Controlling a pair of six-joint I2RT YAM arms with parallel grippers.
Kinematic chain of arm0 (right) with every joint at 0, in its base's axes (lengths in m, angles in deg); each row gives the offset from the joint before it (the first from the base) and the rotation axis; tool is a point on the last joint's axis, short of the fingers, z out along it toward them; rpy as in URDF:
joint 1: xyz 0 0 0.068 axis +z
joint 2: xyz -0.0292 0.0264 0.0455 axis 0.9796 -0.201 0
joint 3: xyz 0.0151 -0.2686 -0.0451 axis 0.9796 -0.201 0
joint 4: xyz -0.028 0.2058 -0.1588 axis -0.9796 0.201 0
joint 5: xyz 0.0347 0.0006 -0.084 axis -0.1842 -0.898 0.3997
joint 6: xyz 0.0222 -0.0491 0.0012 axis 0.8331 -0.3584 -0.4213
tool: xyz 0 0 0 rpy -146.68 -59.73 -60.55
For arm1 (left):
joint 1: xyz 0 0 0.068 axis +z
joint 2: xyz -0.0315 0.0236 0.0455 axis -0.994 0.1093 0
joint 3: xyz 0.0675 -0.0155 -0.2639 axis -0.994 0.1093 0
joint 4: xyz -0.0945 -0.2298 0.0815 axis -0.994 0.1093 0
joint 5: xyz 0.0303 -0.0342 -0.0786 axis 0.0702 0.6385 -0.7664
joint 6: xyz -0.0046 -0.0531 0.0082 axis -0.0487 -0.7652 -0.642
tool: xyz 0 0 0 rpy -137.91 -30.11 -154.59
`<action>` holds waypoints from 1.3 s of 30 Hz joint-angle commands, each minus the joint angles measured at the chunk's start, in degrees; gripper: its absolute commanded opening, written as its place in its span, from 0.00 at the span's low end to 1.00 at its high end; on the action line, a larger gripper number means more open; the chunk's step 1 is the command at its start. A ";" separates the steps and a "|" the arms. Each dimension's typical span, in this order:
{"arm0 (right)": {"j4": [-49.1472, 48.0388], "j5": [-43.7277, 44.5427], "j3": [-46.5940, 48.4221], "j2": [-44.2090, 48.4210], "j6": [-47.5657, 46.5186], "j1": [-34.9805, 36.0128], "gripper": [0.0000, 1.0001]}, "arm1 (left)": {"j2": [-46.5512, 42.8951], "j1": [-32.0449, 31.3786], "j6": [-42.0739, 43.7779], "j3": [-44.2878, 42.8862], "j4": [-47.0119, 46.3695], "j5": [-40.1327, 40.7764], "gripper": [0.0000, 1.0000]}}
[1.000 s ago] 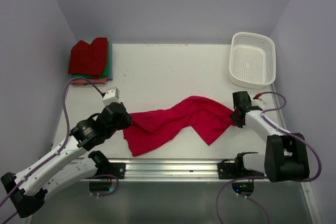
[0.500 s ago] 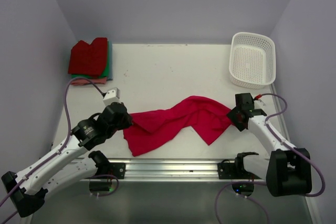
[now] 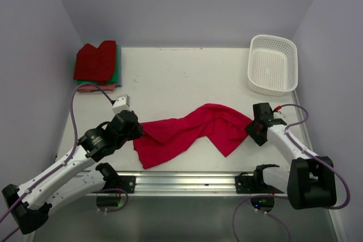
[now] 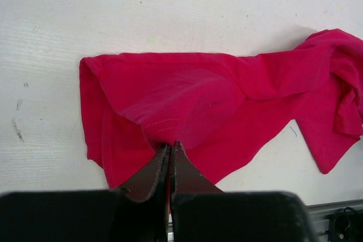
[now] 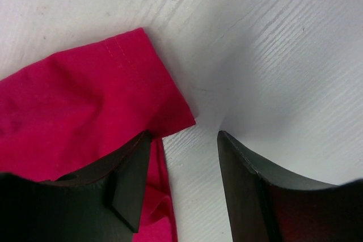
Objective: Fold and stack the t-shirts
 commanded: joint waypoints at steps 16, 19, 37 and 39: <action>-6.96 5.58 0.02 -5.27 1.01 -0.01 0.42 | -0.51 0.17 -0.53 0.58 -1.95 0.29 0.00; -8.27 4.26 -0.16 -8.17 0.83 -0.01 0.35 | -0.60 0.17 -0.53 0.49 -1.60 0.29 0.00; 1.55 -7.86 15.53 20.72 -17.43 0.08 0.00 | -4.82 0.17 12.97 -8.88 -7.57 2.04 0.00; 2.79 -9.96 19.86 21.09 -19.72 0.17 0.00 | -4.73 0.17 16.41 -12.32 -7.66 3.71 0.00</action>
